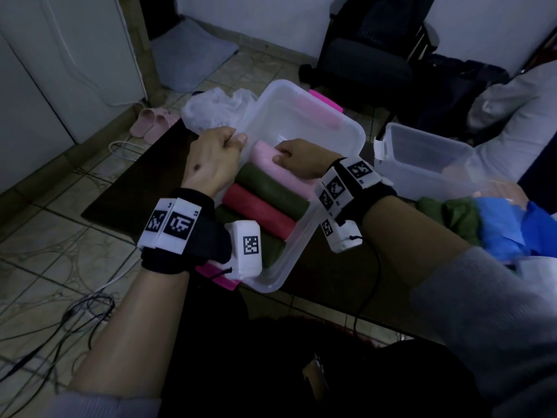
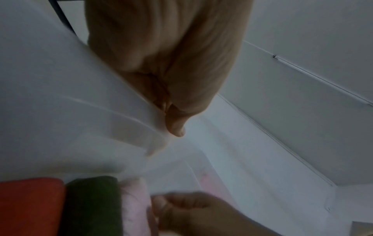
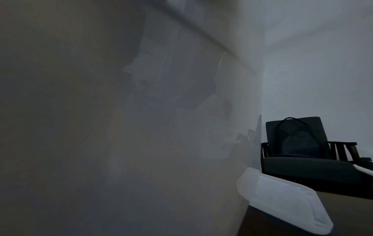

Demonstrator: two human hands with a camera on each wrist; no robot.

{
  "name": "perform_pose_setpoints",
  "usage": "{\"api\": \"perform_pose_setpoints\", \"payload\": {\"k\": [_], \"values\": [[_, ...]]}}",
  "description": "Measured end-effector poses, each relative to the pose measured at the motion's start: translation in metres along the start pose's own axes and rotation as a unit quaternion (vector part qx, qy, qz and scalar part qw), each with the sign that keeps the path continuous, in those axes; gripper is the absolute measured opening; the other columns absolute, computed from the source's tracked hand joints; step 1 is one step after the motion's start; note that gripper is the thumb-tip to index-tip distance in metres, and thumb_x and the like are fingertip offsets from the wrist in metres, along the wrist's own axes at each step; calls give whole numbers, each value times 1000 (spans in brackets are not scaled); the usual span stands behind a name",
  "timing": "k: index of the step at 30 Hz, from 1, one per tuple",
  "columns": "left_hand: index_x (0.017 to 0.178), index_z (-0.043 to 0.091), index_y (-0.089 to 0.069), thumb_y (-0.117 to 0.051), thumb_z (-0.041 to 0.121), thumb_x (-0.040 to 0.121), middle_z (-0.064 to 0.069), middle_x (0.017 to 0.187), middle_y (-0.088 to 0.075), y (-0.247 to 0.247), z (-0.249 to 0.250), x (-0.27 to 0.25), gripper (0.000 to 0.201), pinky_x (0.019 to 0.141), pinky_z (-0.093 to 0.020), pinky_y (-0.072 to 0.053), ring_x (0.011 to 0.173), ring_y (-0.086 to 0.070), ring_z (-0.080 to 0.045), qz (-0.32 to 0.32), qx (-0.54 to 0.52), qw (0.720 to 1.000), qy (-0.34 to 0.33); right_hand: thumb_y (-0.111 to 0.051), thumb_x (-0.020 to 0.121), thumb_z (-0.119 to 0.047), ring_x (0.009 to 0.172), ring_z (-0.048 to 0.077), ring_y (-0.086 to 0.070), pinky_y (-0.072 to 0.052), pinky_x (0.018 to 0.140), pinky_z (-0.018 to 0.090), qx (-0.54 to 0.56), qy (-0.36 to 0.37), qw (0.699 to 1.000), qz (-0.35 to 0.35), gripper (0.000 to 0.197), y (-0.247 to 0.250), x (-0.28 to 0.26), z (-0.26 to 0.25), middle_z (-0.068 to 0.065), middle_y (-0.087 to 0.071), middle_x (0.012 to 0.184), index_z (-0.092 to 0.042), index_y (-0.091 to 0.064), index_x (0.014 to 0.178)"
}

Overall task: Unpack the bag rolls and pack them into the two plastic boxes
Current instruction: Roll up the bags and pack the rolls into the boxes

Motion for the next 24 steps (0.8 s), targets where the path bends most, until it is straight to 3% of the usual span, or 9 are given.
{"api": "perform_pose_setpoints", "payload": {"k": [2,5,8,10,12,15,17,20,24], "values": [[75,11,-53,-43,28,98,-18,84,-57,-3,4,4,30,74,-32,-40,89,-56,-33,-11,8,1000,21,-44,97,-15,120,22,-49,-30,97,21,55,60,985,154,31,5,-6,-4,11,-55,128,-9,-57,125],[77,10,-56,-43,28,98,-5,75,-53,-8,4,14,31,70,-26,-33,80,-48,-21,-34,5,998,56,-47,88,1,111,21,-54,-30,94,14,125,103,897,410,30,15,-28,-7,10,-62,114,-8,-68,107],[70,12,-55,-45,26,98,-5,76,-55,-13,6,22,33,70,-23,-32,85,-52,-25,-59,-7,994,87,-47,86,4,125,21,-42,-25,103,18,144,-14,854,500,39,6,-51,4,12,-50,129,-9,-59,121],[96,1,-65,-46,25,98,-17,108,-61,-15,7,28,30,81,-25,-38,108,-54,-29,-63,-6,993,100,-47,89,-1,130,23,-37,-27,111,29,234,-117,847,463,44,-6,-61,19,14,-43,137,-5,-45,133],[123,-2,-57,-47,24,98,-17,130,-54,-19,6,36,38,94,-30,-39,120,-49,-31,-68,0,990,122,-45,91,-5,120,25,-45,-39,103,36,405,-196,817,361,46,-21,-63,31,16,-46,132,1,-37,136],[126,-6,-52,-51,23,96,-20,135,-50,-25,2,49,42,101,-34,-38,124,-47,-33,-89,18,985,145,-40,96,-12,85,21,-53,-44,78,32,612,-244,726,199,39,-36,-63,32,12,-54,101,5,-44,131],[127,-7,-51,-53,22,94,-23,134,-50,-28,1,55,44,101,-38,-39,124,-47,-36,-94,46,983,153,-39,98,-16,75,18,-50,-46,79,36,629,-245,720,162,40,-38,-62,32,16,-57,106,5,-44,131],[135,-9,-38,-52,24,95,-24,139,-43,-31,-4,64,54,106,-42,-36,127,-42,-38,-112,82,974,178,-40,98,-20,93,26,-54,-48,91,41,614,-243,735,153,41,-38,-58,33,22,-50,134,3,-45,132],[126,-10,-49,-53,20,93,-26,133,-50,-36,-9,72,45,101,-42,-37,124,-46,-39,-125,157,965,167,-39,99,-21,121,36,-52,-47,98,47,604,-247,744,145,40,-40,-54,32,22,-50,135,2,-45,131]]}}
Point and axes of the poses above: each hand's wrist, its own x-axis towards the middle knuckle, its own y-axis out of the back of the hand, z = x × y, the point moved 2 cm from there along x, towards the middle knuckle
